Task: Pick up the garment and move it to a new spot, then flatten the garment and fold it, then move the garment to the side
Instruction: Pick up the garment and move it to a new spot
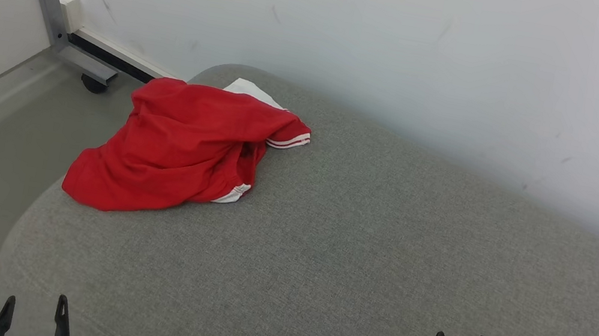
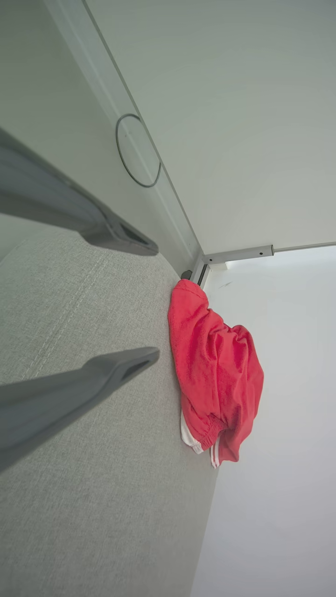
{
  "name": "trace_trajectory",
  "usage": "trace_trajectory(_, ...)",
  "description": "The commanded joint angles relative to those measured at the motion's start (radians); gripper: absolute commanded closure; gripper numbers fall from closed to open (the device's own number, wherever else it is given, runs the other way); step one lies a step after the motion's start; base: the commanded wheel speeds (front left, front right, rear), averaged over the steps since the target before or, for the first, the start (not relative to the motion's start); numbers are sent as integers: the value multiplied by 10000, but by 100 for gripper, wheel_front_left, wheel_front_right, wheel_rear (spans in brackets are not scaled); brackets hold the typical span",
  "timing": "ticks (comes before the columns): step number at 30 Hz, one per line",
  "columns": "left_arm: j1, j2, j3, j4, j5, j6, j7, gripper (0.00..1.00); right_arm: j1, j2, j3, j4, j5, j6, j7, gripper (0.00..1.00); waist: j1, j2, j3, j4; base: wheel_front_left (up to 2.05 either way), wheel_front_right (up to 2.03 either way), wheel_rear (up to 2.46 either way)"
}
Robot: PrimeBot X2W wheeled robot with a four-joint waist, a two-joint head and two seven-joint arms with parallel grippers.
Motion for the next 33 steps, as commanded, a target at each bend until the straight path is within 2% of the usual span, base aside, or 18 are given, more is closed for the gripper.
trace_trajectory(1,56,-8,-3,-70,-70,8,-34,0,-29,9,13,22,47,-21,-7,0,-1,0,-5,-4,0,0,0)
trace_trajectory(7,-295,56,90,-27,-168,-70,-34,0,-35,9,26,-23,3,-21,-7,0,-1,0,16,-171,0,0,0)
trace_trajectory(14,-1815,203,391,163,-837,-465,-33,0,-374,6,-86,-234,-373,-21,-6,0,-1,0,706,-954,0,0,0)
trace_trajectory(24,-4885,1294,1063,875,-1479,-756,231,0,-1252,-44,-314,-719,-899,-21,-6,0,-1,0,2400,-2656,0,0,0)
trace_trajectory(29,-6088,1841,1396,1263,-1868,-808,601,0,-1585,-114,-431,-1056,-875,-21,-6,0,-1,0,3137,-3336,0,0,0)
trace_trajectory(33,-6607,2169,1494,1564,-2013,-835,864,0,-1722,-133,-477,-1248,-846,-21,-6,0,-1,0,3457,-3633,0,0,0)
